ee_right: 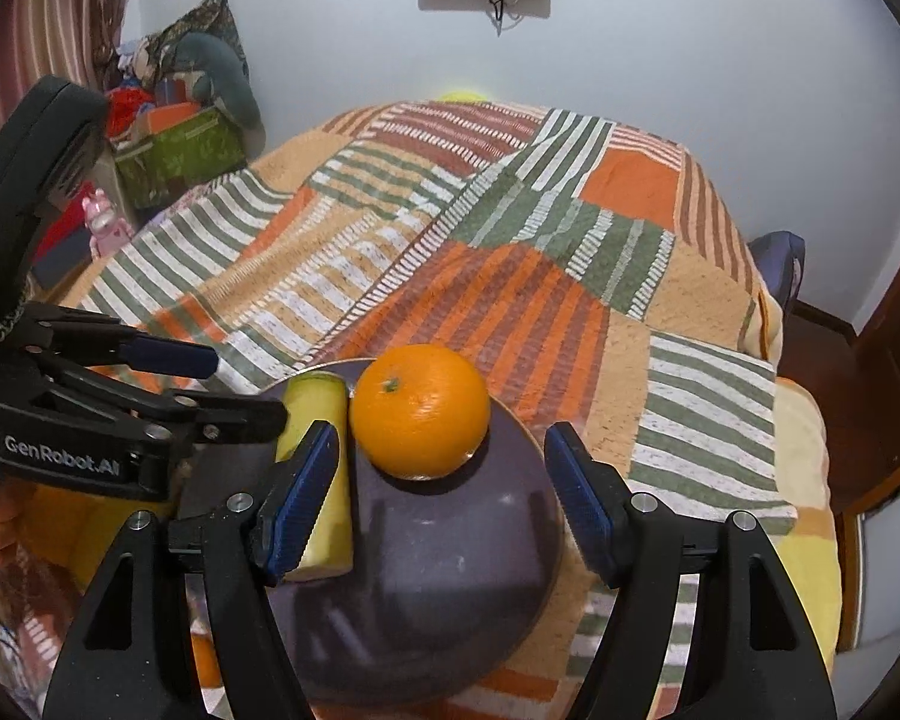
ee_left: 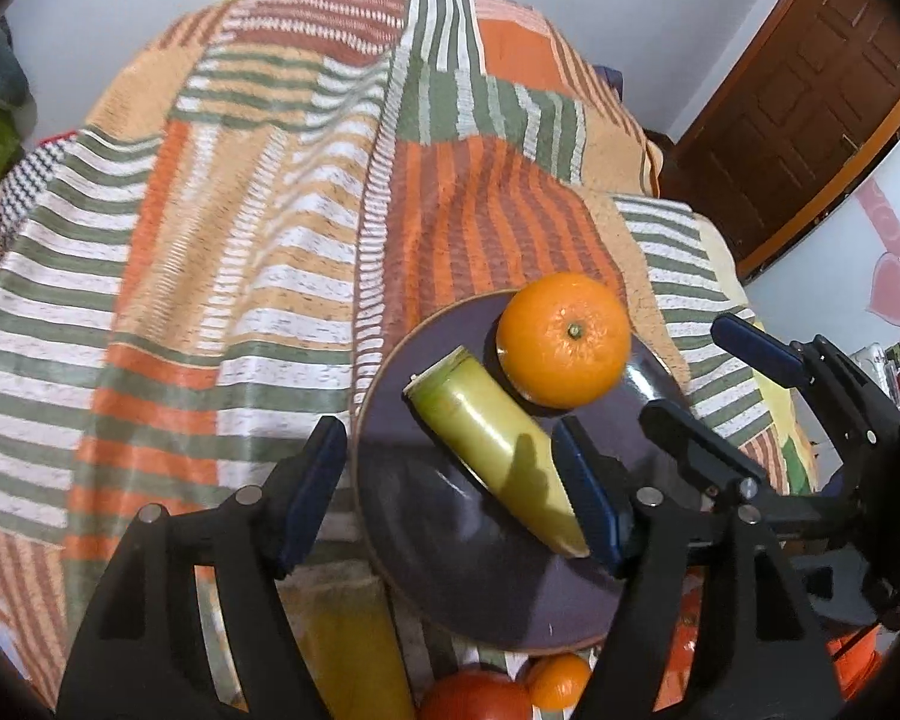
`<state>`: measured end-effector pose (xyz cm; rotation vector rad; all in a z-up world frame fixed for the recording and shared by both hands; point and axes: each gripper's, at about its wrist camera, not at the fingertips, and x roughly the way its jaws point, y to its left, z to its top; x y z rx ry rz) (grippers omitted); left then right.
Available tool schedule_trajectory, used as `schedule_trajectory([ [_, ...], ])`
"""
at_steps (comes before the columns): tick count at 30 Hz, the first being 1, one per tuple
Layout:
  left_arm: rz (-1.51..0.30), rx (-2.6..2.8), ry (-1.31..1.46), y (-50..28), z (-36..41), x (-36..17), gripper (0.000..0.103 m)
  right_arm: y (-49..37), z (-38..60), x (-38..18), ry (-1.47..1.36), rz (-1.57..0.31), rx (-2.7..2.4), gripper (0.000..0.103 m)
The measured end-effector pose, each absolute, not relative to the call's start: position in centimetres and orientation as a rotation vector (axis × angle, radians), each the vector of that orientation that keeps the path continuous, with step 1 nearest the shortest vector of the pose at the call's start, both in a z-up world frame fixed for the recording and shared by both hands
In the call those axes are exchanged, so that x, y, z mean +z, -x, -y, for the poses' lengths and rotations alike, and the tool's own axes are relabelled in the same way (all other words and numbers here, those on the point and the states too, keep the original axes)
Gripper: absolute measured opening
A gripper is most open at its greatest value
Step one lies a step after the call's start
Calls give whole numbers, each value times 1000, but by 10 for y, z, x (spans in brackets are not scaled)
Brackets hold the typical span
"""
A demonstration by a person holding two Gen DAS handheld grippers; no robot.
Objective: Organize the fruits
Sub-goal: 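Lower the banana onto the plate and open the left tool while the right tool releases the orange there, then grasp the red tomato with the right tool while the left tool grasps another large orange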
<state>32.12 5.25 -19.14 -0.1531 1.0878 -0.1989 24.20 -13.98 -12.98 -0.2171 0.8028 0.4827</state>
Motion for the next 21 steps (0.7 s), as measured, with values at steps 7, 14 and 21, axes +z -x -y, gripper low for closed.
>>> schedule_trajectory([
  [7,-979,-152,102,-279,-58,-153,71,-215,156,-106,182,-756,465,70],
  [14,-912,-114,103,-238,-74,-127,71,-184,166,-92,156,-730,451,71],
  [21,-894,-48,88,-196,-99,-129,76,-158,167,-93,139,-741,451,73],
])
